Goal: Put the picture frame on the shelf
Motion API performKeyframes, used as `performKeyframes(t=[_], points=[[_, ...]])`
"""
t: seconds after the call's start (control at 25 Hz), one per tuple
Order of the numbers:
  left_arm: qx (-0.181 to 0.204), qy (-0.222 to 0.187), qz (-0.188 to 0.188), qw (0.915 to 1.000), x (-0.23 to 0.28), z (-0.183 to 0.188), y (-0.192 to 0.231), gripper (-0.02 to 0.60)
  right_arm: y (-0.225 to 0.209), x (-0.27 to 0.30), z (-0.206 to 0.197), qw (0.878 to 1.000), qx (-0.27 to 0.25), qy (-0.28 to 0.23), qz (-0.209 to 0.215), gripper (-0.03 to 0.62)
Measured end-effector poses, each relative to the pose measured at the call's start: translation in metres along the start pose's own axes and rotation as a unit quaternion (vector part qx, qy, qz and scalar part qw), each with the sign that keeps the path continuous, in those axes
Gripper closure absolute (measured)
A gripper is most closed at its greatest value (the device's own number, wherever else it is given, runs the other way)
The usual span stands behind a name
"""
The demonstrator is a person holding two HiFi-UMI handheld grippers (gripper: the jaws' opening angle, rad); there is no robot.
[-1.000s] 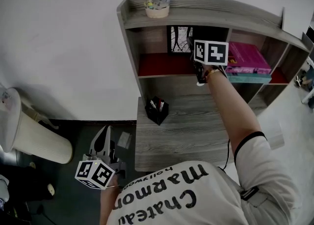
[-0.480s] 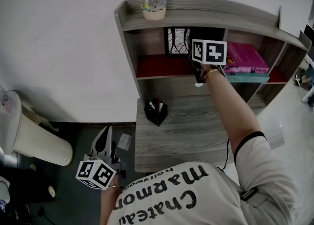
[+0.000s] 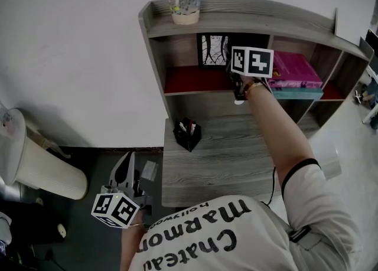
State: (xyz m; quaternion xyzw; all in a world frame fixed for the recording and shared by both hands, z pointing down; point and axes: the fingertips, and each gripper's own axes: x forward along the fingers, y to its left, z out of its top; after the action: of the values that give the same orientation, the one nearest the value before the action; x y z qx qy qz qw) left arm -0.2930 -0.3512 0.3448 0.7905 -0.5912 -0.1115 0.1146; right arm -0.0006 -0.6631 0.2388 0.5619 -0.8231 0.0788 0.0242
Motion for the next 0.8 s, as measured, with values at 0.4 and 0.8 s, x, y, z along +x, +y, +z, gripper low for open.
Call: performKeyframes(t=[0.4,0.8], points=[[-0.002,0.001,-0.009,1.0,0.002,-0.003,-0.001,0.565,0.016,-0.005,0.01,1.0,0.025,-0.006,0.018,0.494],[-0.004,0.003,-0.002,1.0,0.001,-0.001,0.004,0.565,0.015,0.002,0.005,0.999,0.049,0.01,0.013,0.484]])
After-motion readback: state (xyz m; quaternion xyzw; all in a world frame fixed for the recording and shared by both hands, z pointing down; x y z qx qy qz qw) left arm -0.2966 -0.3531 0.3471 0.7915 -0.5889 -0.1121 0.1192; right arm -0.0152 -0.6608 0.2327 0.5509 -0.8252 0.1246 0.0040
